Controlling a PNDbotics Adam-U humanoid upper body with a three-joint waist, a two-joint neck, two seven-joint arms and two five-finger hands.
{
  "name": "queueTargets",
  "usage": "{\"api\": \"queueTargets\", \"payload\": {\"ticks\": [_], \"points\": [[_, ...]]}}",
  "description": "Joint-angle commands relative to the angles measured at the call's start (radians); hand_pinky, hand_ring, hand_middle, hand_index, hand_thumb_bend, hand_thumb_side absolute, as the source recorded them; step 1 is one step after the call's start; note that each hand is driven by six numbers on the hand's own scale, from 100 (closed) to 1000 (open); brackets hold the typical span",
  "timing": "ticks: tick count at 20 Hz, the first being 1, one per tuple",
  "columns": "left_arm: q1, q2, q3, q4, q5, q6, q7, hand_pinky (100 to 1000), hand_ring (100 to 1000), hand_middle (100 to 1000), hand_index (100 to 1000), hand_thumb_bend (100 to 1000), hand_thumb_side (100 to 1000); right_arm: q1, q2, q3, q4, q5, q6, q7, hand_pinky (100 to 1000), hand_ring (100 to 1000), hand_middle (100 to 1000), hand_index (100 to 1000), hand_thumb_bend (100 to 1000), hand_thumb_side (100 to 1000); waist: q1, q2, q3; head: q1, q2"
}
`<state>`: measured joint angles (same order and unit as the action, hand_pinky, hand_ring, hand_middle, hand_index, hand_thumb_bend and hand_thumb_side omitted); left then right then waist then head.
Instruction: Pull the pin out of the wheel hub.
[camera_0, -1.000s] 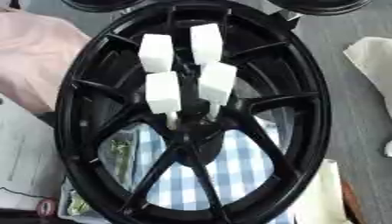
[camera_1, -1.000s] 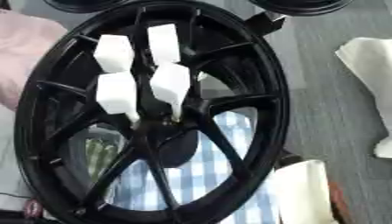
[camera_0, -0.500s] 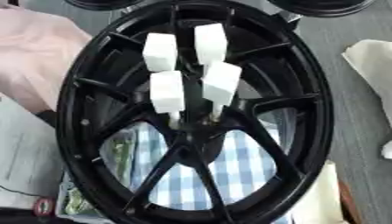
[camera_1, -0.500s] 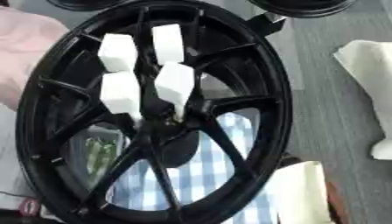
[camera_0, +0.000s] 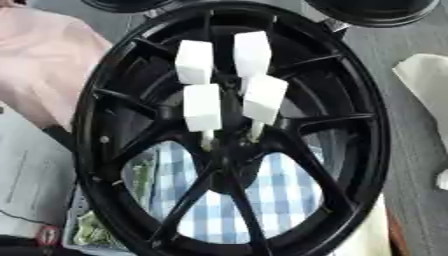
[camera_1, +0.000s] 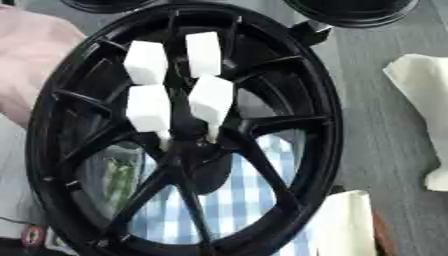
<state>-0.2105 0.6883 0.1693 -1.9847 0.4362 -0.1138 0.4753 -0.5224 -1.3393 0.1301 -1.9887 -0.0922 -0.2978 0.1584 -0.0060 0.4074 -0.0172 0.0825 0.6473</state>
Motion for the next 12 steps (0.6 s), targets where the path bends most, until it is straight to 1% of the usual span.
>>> {"api": "queueTargets", "payload": {"ticks": [1,6,10,12], "points": [[-0.012,0.043,0.002,-0.015,0.003,0.000,-0.007,784,886,786,822,305,745,-0.024,-0.053,0.038,-0.011,0.055,-0.009,0.052,858,839,794,825,100,585,-0.002,-0.014,0.004,-0.010,-0.017],[-0.016,0.052,-0.004,-0.015,0.005,0.000,-0.011,783,888,786,821,304,745,-0.076,-0.049,0.118,-0.011,0.138,-0.031,0.134,857,838,794,825,100,615,-0.012,-0.012,0.010,-0.019,-0.027],[-0.015,0.059,-0.006,-0.015,0.005,0.001,-0.013,782,888,786,821,305,746,-0.133,-0.031,0.186,-0.011,0.188,-0.050,0.199,856,840,795,824,100,634,-0.022,-0.010,0.011,-0.024,-0.034],[-0.015,0.061,-0.007,-0.015,0.005,0.001,-0.013,782,889,786,821,304,747,-0.169,-0.014,0.219,-0.011,0.200,-0.049,0.231,855,840,796,823,100,639,-0.025,-0.010,0.012,-0.025,-0.036]]}}
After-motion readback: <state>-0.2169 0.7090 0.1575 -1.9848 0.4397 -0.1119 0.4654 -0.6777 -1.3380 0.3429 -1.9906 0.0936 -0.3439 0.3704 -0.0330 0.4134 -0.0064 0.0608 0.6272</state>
